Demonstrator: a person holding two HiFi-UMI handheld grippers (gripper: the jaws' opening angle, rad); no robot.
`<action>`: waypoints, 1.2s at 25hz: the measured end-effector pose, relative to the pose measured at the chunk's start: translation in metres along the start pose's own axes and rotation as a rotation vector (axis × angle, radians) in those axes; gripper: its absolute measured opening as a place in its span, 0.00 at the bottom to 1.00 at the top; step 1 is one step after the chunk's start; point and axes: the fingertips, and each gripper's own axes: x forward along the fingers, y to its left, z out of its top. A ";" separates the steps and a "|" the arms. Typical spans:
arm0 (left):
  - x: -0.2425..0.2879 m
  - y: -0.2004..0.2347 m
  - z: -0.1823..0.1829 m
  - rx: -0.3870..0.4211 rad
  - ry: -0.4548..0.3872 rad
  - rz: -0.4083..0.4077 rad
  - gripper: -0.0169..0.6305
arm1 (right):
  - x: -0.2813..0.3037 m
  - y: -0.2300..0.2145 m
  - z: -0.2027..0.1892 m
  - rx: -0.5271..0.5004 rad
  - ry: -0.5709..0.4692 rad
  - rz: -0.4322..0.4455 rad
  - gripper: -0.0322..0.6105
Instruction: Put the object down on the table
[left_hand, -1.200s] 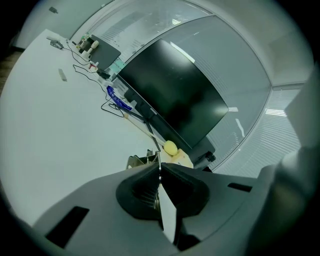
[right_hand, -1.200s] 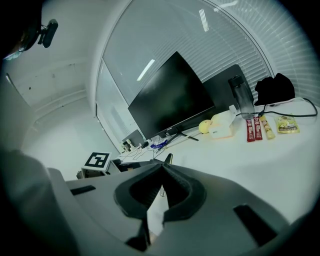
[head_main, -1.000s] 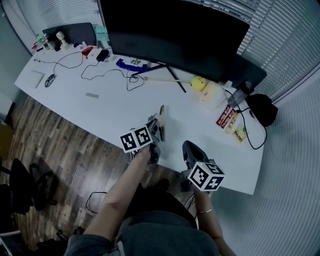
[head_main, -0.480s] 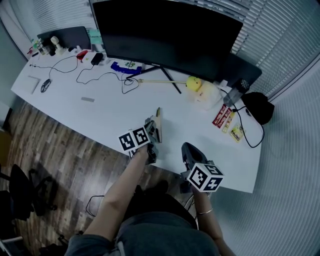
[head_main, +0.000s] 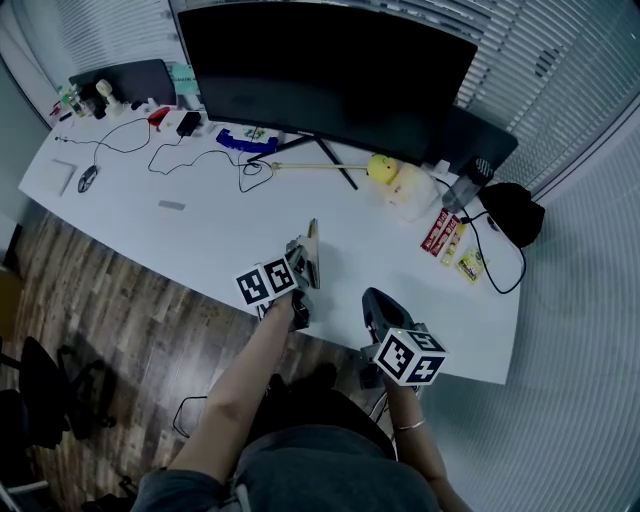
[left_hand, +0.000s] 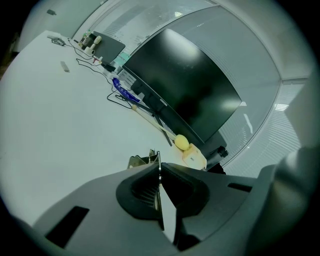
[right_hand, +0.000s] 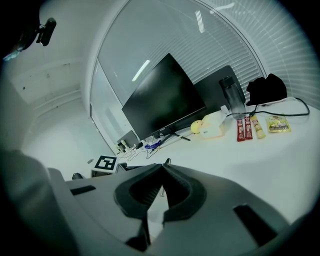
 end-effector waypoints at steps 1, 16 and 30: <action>0.000 0.001 0.000 0.004 0.000 0.005 0.07 | 0.000 0.000 0.000 0.000 0.000 0.000 0.06; 0.002 0.011 0.004 0.055 0.014 0.045 0.07 | 0.001 0.001 -0.007 0.006 0.012 -0.008 0.06; -0.001 0.018 0.003 0.075 0.029 0.097 0.09 | -0.003 0.001 -0.010 0.003 0.015 -0.015 0.06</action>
